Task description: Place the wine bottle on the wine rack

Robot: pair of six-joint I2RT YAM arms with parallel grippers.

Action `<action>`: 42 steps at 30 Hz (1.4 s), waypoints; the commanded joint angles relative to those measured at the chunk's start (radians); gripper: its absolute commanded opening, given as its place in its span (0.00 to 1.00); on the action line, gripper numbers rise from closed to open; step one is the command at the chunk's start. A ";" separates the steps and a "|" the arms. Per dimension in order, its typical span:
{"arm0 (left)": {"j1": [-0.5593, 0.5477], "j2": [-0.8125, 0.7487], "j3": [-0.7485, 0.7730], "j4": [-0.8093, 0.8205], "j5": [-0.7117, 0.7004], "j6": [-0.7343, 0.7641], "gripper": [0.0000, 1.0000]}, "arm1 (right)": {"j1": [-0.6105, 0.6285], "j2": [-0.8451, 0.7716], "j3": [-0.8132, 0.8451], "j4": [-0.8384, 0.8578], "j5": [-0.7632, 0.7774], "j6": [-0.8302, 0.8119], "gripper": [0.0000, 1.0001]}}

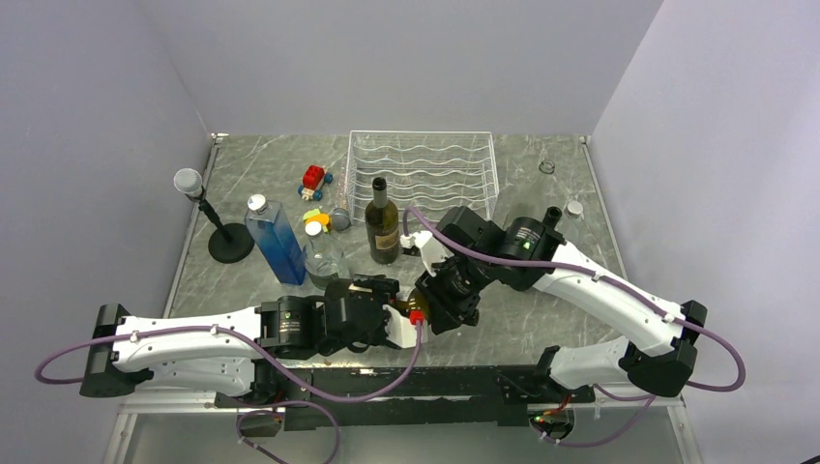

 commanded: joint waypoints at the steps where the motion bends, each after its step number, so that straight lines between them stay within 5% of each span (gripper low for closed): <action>1: -0.004 -0.056 0.087 0.184 -0.038 -0.071 0.01 | 0.008 -0.023 -0.026 0.018 0.062 0.015 0.00; 4: -0.004 -0.070 0.079 0.203 -0.043 -0.075 0.12 | 0.014 -0.037 -0.025 0.036 0.080 0.024 0.00; 13: -0.004 -0.050 0.038 0.235 -0.148 -0.088 0.97 | 0.034 -0.055 0.034 0.041 0.123 0.046 0.00; 27: -0.005 -0.066 -0.053 0.228 0.053 -0.063 0.99 | 0.035 -0.103 -0.030 0.054 0.198 0.083 0.00; 42: -0.005 -0.291 -0.071 0.301 0.074 -0.211 0.99 | 0.017 -0.166 -0.154 -0.006 0.349 0.126 0.00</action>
